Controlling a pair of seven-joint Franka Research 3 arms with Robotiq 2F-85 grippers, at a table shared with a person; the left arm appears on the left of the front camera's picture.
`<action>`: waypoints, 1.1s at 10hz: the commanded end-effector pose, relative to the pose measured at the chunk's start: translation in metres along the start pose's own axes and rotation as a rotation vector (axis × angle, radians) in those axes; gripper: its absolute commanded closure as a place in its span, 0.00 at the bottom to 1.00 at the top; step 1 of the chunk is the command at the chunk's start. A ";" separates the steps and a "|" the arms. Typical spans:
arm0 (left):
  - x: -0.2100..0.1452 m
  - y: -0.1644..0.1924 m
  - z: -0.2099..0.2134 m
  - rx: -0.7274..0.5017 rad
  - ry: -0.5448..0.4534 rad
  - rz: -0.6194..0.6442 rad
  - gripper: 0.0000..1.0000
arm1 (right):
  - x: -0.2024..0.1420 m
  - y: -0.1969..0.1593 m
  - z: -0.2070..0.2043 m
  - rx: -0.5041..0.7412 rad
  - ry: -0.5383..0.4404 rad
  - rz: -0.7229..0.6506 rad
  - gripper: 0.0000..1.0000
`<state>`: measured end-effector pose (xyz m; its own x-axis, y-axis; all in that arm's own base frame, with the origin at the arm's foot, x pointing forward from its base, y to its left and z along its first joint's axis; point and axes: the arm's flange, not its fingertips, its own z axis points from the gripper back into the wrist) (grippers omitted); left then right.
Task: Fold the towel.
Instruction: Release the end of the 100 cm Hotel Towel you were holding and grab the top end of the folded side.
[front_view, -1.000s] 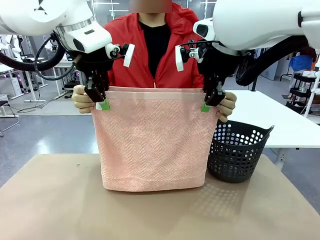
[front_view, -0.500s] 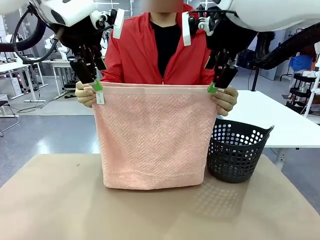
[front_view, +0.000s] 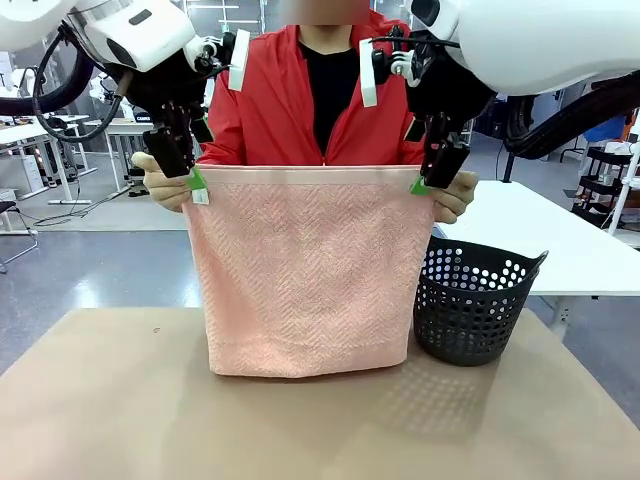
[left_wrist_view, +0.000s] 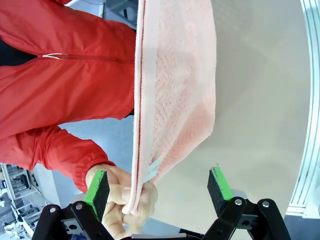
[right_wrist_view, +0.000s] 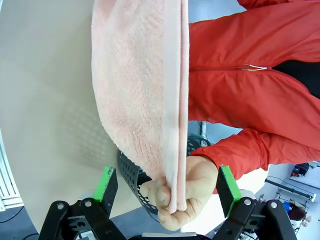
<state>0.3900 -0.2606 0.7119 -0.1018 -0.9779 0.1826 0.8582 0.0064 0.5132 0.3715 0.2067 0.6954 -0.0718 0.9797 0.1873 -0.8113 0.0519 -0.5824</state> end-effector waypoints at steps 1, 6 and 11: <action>0.004 0.009 -0.007 0.019 0.020 0.007 0.00 | 0.000 -0.010 -0.006 -0.002 0.002 0.030 0.00; 0.011 0.042 -0.052 -0.112 0.072 0.017 0.00 | 0.002 -0.029 -0.042 0.119 0.036 0.021 0.00; -0.007 0.035 -0.074 -0.196 0.057 0.045 1.00 | -0.003 -0.027 -0.055 0.166 0.031 0.012 0.82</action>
<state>0.4620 -0.2734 0.6610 -0.0430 -0.9892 0.1402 0.9377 0.0084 0.3475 0.4233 0.2159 0.6634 -0.0410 0.9883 0.1469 -0.8884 0.0312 -0.4580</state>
